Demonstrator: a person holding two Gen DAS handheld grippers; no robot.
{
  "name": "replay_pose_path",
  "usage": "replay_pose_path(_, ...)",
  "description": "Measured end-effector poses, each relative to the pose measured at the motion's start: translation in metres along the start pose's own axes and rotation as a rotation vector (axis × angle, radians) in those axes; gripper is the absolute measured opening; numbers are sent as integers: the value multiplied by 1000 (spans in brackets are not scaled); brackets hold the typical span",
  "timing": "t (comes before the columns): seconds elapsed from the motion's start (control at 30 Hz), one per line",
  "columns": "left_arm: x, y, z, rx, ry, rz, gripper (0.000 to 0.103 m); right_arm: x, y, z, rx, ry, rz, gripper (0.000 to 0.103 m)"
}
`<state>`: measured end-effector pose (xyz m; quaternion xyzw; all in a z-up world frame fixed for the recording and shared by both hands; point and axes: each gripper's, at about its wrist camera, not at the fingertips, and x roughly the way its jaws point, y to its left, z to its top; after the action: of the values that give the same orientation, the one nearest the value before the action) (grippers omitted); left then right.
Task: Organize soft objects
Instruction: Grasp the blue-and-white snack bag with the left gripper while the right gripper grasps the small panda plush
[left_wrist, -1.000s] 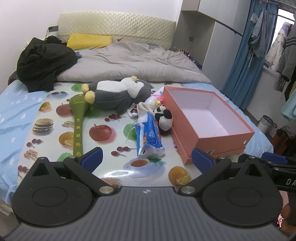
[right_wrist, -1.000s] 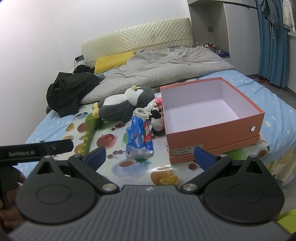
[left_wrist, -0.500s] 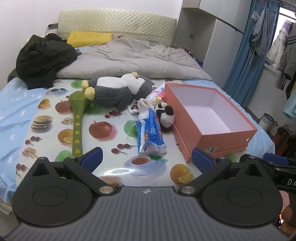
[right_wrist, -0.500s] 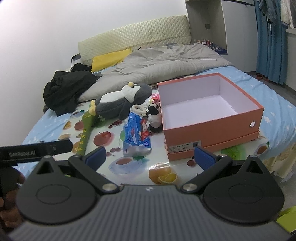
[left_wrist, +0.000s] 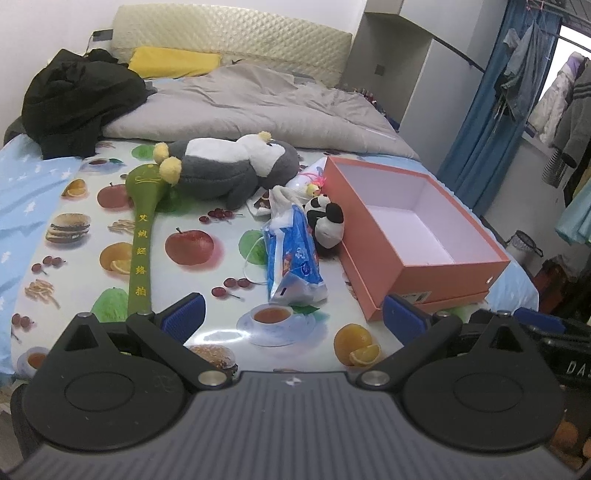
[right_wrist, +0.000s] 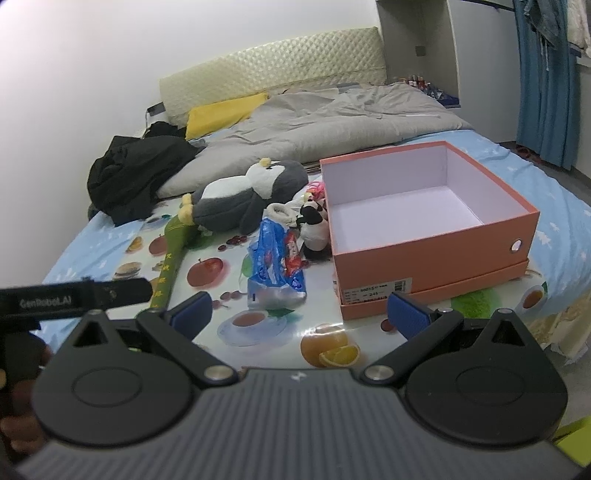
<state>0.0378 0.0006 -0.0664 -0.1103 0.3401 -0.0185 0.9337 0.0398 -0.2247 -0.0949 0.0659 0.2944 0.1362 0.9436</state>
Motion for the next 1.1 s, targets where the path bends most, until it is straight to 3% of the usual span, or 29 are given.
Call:
replay_pose_path(0.17,12,2,3,9,6,-13,102,8,-6,-1,28,7,3,94)
replay_pose_path(0.23,19,2,4,17,8,-21,102,12,-6,-2,27,4,-2,82)
replay_pose_path(0.63,82,14,9,31,56,-44,102,52,-2,11,-28,-33,-29,83)
replay_pose_path(0.73,98,21,10,16,56,-45,102,66,-2,19,-6,-35,24,83)
replay_pose_path(0.83,114,30,14,-15,61,-54,95,83,4,27,-30,-37,18,81)
replay_pose_path(1.03,146,43,23,-61,57,-95,80,123,22,45,-82,-37,13,60)
replay_pose_path(1.1,161,48,25,-86,71,-126,74,137,27,50,-97,-36,10,57)
